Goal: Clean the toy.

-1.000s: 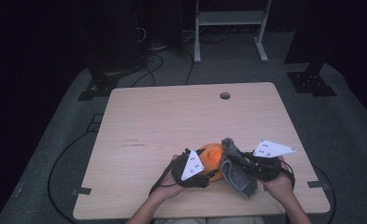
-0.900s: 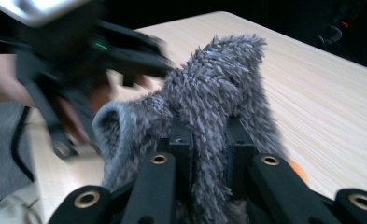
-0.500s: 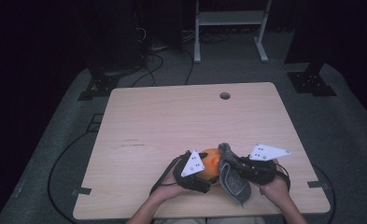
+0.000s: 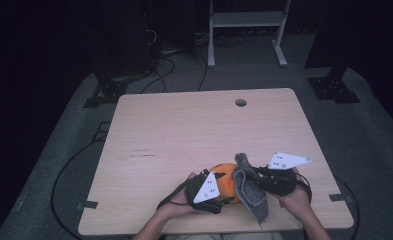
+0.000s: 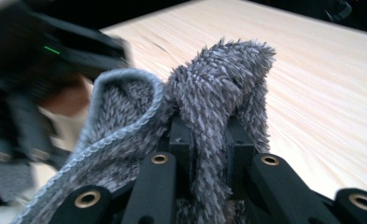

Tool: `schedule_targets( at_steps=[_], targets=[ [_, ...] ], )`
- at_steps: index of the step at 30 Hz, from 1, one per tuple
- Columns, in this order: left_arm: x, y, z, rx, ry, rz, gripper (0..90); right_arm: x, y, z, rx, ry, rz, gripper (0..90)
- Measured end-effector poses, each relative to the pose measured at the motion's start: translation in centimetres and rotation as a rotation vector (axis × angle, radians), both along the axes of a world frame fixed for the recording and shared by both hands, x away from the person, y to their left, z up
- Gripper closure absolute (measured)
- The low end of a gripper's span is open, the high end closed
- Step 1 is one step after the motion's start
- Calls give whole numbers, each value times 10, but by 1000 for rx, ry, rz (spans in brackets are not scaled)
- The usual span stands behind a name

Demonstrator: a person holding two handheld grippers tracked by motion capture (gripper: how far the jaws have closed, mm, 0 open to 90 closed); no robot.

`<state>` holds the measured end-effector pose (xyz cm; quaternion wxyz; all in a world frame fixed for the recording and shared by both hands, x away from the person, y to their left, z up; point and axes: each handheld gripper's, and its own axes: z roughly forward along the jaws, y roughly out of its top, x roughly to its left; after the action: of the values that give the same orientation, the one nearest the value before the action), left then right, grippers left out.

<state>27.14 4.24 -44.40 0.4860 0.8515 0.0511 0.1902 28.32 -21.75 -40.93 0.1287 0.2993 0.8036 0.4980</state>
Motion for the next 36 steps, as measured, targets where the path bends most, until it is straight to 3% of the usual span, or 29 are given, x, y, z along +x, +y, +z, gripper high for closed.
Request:
schedule_targets(
  at_steps=[4, 6, 8, 11, 13, 15, 18, 20, 22, 23, 25, 26, 29, 31, 34, 36],
  targets=[
    [0, 0, -1, -8, 5, -3, 262, 3, -14, -3, -15, 34, -60, 768],
    [1, 0, -1, -6, 6, -12, 259, -2, -10, 5, 23, 13, -35, 769],
    [-1, -1, -2, 0, -2, -19, 252, -10, 2, 16, 49, -17, 35, 767],
    [-2, 3, -2, 14, -13, -29, 238, -19, 23, 23, -4, -69, 110, 766],
    [-2, 5, -3, 8, -9, -30, 238, -16, 24, 21, -24, -68, 104, 764],
    [0, 7, -2, 6, -8, -27, 238, -7, 16, 12, -33, -50, 57, 761],
    [1, 7, -3, -3, -7, -27, 239, 9, -7, -6, 44, 48, 1, 762],
    [1, 7, -4, -7, -3, -27, 237, 13, -18, -11, 34, 76, -42, 764],
    [1, 9, -3, -3, -5, -18, 232, 13, -23, -12, 50, 84, -59, 764],
    [1, 8, -3, 0, -8, -9, 229, 11, -24, -9, 81, 89, -58, 763],
    [0, 5, -3, 15, -26, -8, 224, 8, -21, -3, 153, 89, -21, 761],
    [-1, 5, -3, 28, -38, -11, 220, 7, -17, 0, 155, 78, -9, 761],
    [0, 6, -3, 32, -40, -14, 218, 6, -6, -2, 72, 60, -3, 759],
    [1, 8, -2, 26, -34, -10, 218, 10, -9, -6, 70, 74, -20, 759],
    [2, 11, -2, 24, -28, -6, 218, 10, -16, -7, 24, 73, -78, 762],
    [2, 11, -2, 24, -31, -6, 216, 7, -18, -4, 43, 79, -81, 762]
  ],
)
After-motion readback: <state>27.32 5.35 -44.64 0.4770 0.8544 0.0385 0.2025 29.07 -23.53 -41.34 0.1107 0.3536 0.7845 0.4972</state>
